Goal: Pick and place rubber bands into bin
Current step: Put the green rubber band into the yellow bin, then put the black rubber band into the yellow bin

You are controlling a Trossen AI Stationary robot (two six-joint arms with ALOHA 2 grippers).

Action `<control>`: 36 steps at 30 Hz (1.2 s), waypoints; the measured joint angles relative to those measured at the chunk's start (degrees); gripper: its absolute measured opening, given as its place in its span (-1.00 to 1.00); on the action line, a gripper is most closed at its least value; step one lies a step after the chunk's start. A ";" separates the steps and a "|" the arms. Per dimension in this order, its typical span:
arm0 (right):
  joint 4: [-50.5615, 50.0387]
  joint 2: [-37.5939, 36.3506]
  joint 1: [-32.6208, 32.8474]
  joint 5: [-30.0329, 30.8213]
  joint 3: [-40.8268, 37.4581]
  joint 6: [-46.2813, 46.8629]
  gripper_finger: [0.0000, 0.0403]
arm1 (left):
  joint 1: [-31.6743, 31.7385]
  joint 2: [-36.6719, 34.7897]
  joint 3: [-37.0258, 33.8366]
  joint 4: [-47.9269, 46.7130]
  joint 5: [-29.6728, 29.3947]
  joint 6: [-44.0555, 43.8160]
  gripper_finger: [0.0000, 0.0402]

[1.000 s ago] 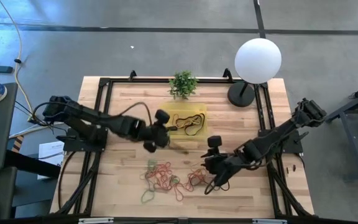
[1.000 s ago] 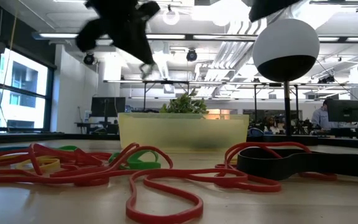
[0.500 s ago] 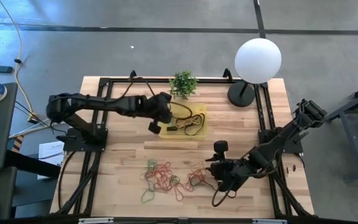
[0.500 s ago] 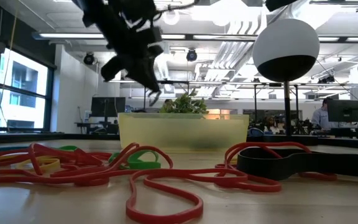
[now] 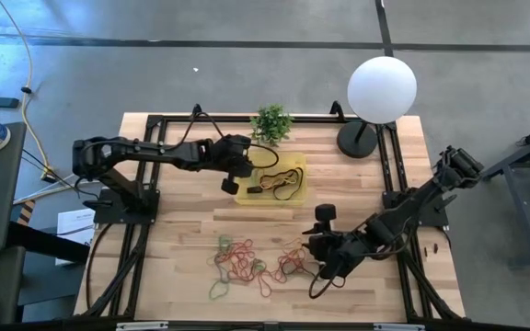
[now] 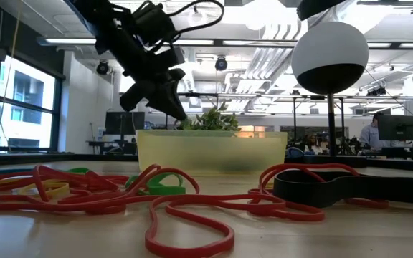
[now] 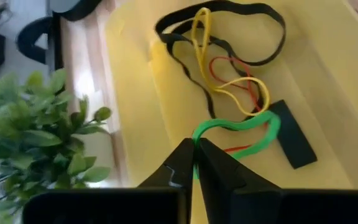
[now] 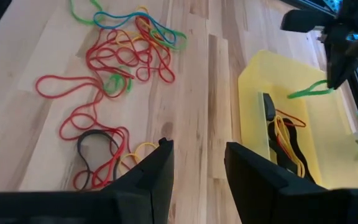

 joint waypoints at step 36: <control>30.57 0.40 0.33 -13.47 -25.65 23.53 -0.34 | -23.40 -6.13 -0.55 -16.77 -2.24 -10.21 -0.38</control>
